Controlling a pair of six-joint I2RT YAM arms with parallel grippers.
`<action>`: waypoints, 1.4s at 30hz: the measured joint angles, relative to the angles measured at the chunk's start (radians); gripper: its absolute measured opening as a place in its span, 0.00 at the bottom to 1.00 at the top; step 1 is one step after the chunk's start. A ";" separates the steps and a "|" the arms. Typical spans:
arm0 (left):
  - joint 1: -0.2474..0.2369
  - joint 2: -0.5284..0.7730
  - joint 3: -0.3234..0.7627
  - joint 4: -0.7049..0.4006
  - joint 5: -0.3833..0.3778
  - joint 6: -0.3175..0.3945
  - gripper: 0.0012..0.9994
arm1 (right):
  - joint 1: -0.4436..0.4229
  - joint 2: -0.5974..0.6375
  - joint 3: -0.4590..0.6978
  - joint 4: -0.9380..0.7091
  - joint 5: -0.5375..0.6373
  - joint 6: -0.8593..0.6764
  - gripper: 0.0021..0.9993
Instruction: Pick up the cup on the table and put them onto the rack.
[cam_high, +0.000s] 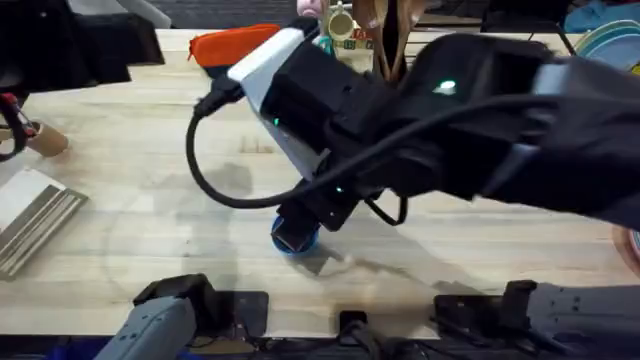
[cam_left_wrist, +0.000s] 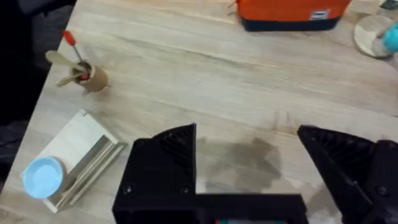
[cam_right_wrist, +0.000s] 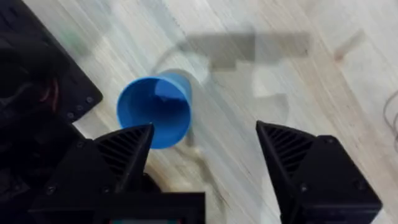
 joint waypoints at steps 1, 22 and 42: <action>0.008 0.000 0.000 -0.001 0.000 0.000 0.99 | 0.000 0.011 0.000 0.001 0.000 0.000 0.99; 0.034 0.000 0.000 -0.023 0.000 0.000 0.99 | 0.000 0.163 0.000 0.044 0.000 0.000 0.92; 0.034 0.000 0.000 -0.023 0.000 0.000 0.99 | -0.004 0.105 0.007 0.028 0.001 -0.037 0.03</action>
